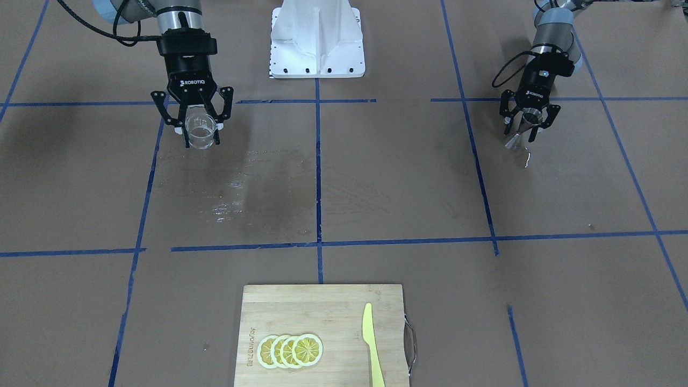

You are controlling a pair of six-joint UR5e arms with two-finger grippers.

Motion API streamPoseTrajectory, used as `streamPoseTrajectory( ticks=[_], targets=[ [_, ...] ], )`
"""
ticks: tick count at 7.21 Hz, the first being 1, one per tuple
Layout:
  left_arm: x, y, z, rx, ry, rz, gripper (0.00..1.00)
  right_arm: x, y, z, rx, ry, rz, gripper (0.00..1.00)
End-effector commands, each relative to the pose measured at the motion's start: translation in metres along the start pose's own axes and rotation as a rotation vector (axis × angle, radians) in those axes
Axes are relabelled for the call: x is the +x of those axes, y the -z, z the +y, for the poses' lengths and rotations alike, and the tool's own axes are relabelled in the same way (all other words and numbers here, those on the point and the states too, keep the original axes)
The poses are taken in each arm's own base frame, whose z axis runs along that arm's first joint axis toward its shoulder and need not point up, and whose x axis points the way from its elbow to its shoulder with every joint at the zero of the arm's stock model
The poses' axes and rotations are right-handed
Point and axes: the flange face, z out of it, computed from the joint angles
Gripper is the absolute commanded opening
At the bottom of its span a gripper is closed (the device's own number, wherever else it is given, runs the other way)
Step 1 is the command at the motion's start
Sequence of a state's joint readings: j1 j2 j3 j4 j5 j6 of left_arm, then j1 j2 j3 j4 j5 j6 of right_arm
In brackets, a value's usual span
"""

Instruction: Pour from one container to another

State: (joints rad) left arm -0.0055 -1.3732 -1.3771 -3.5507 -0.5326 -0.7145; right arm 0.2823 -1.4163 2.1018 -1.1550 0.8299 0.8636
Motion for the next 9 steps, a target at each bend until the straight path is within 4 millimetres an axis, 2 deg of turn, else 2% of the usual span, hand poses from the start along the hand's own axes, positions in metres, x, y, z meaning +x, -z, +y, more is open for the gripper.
streamPoseTrajectory(
  ticks=[1,2,4,5,6,7,8,9],
  targets=[
    [-0.009,0.006,0.002,-0.049,-0.023,0.035,1.0,0.0,0.001,-0.001,0.002,-0.002,-0.002,0.15],
    [-0.023,0.015,0.003,-0.1,-0.049,0.066,1.0,0.0,0.002,-0.002,0.002,-0.003,-0.003,0.15],
    [-0.032,0.03,-0.004,-0.199,-0.062,0.156,1.0,0.0,0.0,0.001,-0.001,-0.001,0.001,0.15],
    [-0.044,0.056,-0.034,-0.276,-0.064,0.233,1.0,0.001,0.0,0.0,-0.001,-0.001,0.001,0.15],
    [-0.052,0.07,-0.049,-0.309,-0.073,0.256,1.0,0.001,0.001,0.0,0.0,-0.002,0.0,0.15],
    [-0.065,0.08,-0.047,-0.387,-0.113,0.276,1.0,0.001,0.0,0.001,-0.001,0.0,0.002,0.15],
    [-0.091,0.091,-0.053,-0.45,-0.144,0.269,1.0,0.001,0.0,0.001,-0.001,-0.001,0.001,0.15],
    [-0.124,0.112,-0.061,-0.532,-0.173,0.261,1.0,0.002,-0.001,0.002,-0.003,0.002,0.003,0.15]
  ],
)
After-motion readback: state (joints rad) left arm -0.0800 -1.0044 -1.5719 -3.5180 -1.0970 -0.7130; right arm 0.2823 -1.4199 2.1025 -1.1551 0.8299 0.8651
